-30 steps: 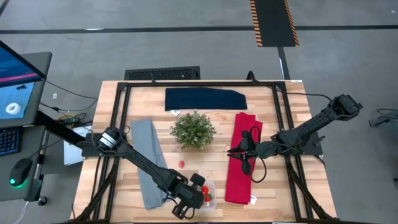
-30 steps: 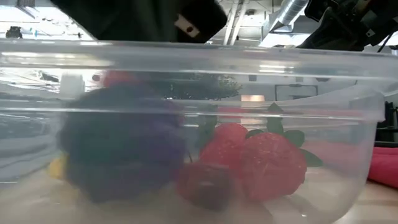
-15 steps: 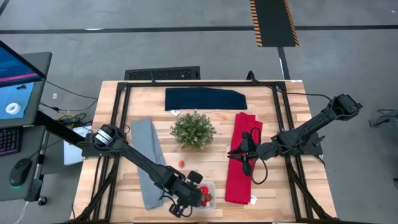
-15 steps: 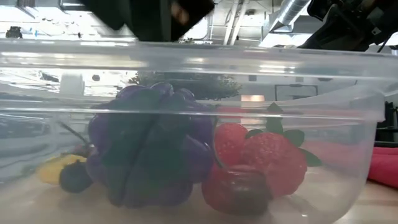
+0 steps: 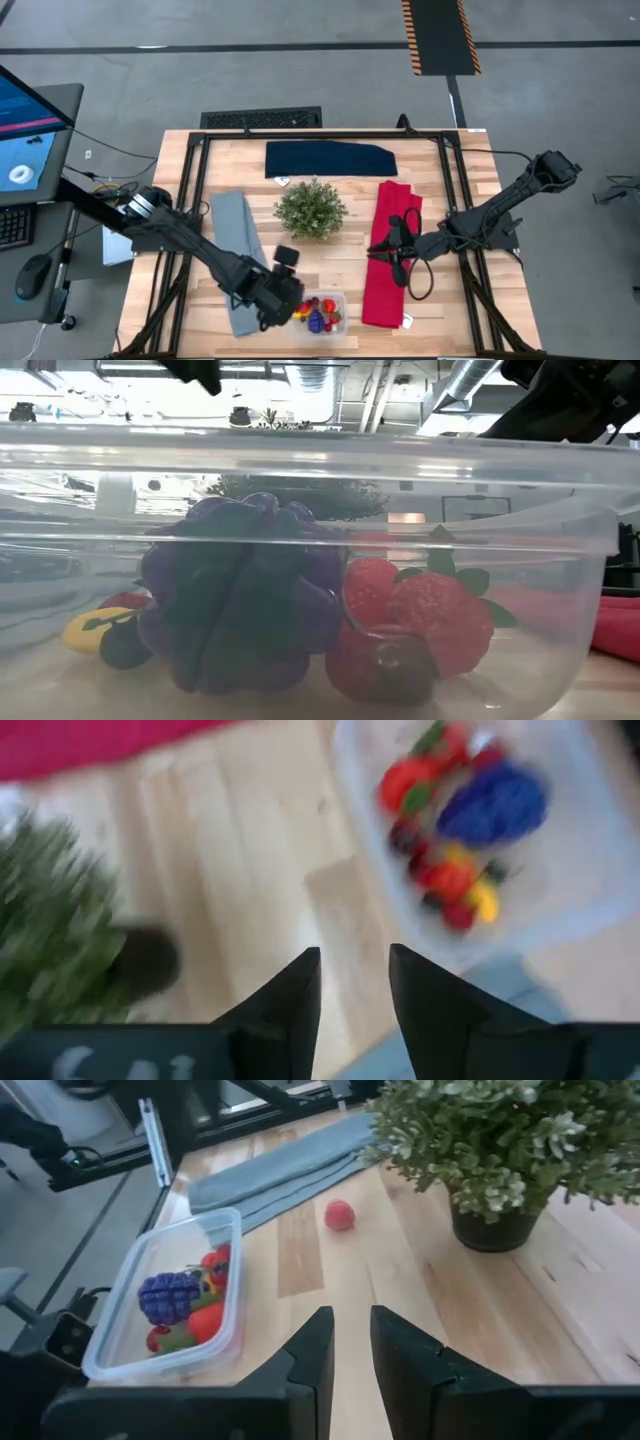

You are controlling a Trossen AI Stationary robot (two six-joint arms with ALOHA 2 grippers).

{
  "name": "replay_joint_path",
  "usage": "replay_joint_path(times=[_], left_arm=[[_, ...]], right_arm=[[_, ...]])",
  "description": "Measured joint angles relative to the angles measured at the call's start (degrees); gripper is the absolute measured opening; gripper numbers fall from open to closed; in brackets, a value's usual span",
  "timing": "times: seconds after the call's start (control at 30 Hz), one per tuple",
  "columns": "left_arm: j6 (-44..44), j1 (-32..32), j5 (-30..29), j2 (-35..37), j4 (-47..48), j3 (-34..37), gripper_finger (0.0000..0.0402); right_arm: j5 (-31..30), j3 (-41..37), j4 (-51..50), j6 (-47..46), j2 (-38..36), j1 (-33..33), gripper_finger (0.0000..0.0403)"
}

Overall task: Pick and placing Produce into tupperware
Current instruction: Put the bottom apricot into the transparent container

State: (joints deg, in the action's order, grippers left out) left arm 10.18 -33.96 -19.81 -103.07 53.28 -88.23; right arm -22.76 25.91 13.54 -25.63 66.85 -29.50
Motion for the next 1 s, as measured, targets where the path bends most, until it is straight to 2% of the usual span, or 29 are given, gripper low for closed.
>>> replay_joint_path(times=[0.1, 0.23, 0.37, 0.5, 0.63, 0.73, 0.87, 1.0], left_arm=[[2.65, -0.52, -3.07, 1.31, 3.16, 1.27, 0.0121], [5.27, -0.30, -4.30, 2.02, 4.60, 5.95, 0.0156], [8.19, 0.28, -10.33, 1.97, 6.41, 11.42, 0.0197], [12.29, -0.34, -17.94, 2.69, 7.41, 16.14, 0.0209], [17.24, -2.22, -19.39, 5.75, 1.25, 21.35, 0.0208], [17.56, -4.79, -19.61, 9.82, -6.54, 26.34, 0.0206], [16.49, -7.67, -19.45, 17.94, -19.21, 33.87, 0.0206], [16.49, -6.70, -19.78, 27.37, -26.79, 42.43, 0.0206]], right_arm=[[0.00, 0.02, 0.40, 0.00, 0.00, -0.35, 0.0092], [-0.02, 0.02, 0.84, 0.01, 0.00, -0.50, 0.0092], [-0.04, 0.02, 1.73, 0.11, 0.00, -0.50, 0.0092], [-0.04, 0.02, 1.95, 0.09, 0.00, -0.50, 0.0092], [-0.07, 0.03, 2.55, 0.09, 0.71, -0.50, 0.0092], [-0.08, 0.04, 3.19, 0.14, 2.51, -0.50, 0.0092], [0.11, -0.02, 5.48, 0.37, 6.32, 1.07, 0.0092], [0.38, 0.74, 6.78, 0.20, 8.13, 3.34, 0.0092]])
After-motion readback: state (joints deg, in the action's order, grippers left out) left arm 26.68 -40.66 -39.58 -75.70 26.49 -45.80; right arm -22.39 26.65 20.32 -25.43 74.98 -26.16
